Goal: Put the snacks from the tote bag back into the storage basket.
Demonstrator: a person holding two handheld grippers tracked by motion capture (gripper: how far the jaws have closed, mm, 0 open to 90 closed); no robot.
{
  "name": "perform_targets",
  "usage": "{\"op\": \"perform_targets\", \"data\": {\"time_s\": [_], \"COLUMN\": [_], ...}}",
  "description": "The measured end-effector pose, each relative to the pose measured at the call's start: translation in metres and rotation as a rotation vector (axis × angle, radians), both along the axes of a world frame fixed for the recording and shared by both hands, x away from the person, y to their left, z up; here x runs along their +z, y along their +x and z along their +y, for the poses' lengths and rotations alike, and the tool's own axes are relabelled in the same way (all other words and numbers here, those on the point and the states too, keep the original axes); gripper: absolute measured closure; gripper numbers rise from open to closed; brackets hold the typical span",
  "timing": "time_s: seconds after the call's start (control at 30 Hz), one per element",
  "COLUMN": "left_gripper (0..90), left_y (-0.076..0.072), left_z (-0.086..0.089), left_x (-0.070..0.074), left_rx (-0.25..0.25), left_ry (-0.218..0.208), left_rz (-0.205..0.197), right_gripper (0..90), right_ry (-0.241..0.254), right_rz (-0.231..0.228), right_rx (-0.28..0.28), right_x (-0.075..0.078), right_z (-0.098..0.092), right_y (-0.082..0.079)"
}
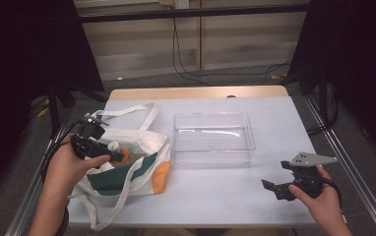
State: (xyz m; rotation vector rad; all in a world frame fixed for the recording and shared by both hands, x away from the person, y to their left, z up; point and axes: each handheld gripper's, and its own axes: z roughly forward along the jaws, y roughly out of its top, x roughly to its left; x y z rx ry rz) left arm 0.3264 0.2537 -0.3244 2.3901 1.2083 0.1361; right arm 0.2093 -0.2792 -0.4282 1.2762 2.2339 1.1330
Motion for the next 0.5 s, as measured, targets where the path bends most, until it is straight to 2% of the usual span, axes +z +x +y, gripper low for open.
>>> {"op": "perform_targets", "data": {"time_s": [0.23,0.33,0.4,0.5], "left_gripper": [37.6,39.0,41.1,42.1], "left_y": [0.0041,0.0053,0.0079,0.0085], "left_z": [-0.0046,-0.0061,-0.0053,-0.0064], "left_x": [0.0021,0.0033,0.0048,0.005], "left_rx": [-0.007,0.005,-0.018,-0.001], "left_ry": [0.026,0.029,0.054,0.049], "left_rz": [0.02,0.029,0.038,0.04], "right_gripper": [4.3,4.3,4.3,4.3], "right_ry": [-0.003,-0.003,-0.001,-0.003], "right_rz": [-0.001,0.0,-0.001,-0.002], "right_rx": [0.003,0.003,0.002,0.002], "right_x": [-0.0002,-0.0003,-0.0003,-0.0006], "right_z": [0.0013,0.0013,0.0008,0.0005], "right_y": [0.0002,0.0003,0.0005,0.0005]}}
